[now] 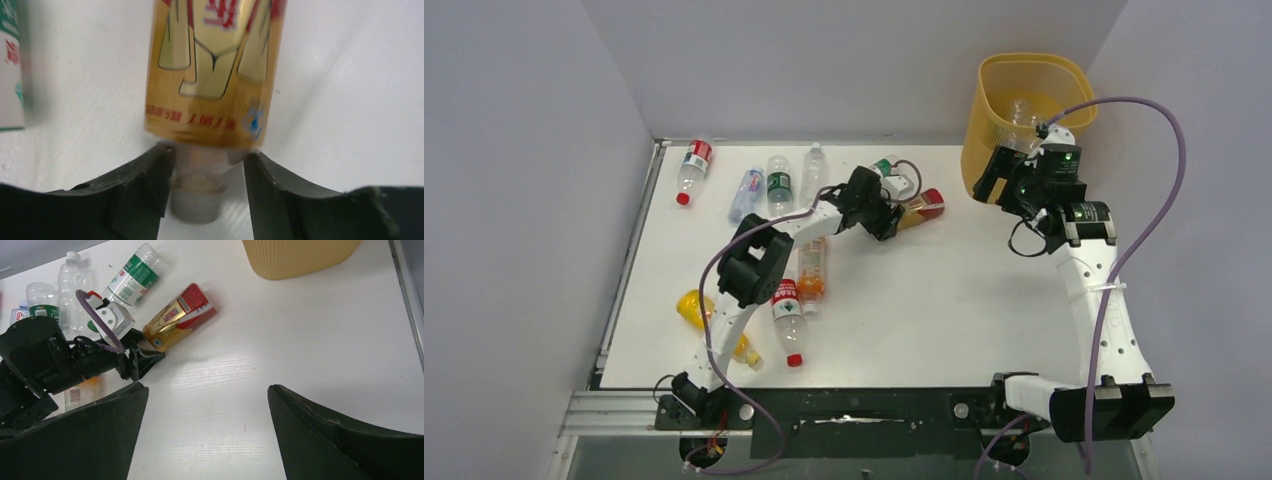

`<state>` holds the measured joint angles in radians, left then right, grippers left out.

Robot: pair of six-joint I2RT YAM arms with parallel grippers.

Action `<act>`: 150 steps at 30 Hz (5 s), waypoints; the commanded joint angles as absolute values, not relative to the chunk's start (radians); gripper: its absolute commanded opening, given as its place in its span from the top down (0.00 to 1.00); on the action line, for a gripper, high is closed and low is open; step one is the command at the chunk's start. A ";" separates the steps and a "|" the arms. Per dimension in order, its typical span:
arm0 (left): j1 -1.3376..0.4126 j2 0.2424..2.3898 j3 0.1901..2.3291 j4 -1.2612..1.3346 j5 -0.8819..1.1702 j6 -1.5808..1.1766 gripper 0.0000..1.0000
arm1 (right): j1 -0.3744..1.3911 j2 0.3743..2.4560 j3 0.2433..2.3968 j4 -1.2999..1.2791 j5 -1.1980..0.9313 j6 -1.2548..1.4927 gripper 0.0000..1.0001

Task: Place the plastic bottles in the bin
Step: Pick up the plastic bottle at the center of the board, then place the plastic bottle in the trash bin.

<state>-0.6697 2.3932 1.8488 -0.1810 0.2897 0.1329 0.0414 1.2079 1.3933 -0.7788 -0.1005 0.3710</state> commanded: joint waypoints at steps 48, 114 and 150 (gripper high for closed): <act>-0.719 2.215 1.673 -0.101 0.076 -0.120 0.41 | 0.170 1.090 1.171 -0.660 -0.088 0.453 0.05; -0.784 1.336 1.147 -0.100 0.182 -0.285 0.83 | 0.175 1.129 1.111 -0.223 -0.554 0.769 0.02; -0.848 1.339 1.198 -0.095 0.189 -0.318 0.81 | 0.189 1.298 1.219 -0.130 -0.611 0.833 0.16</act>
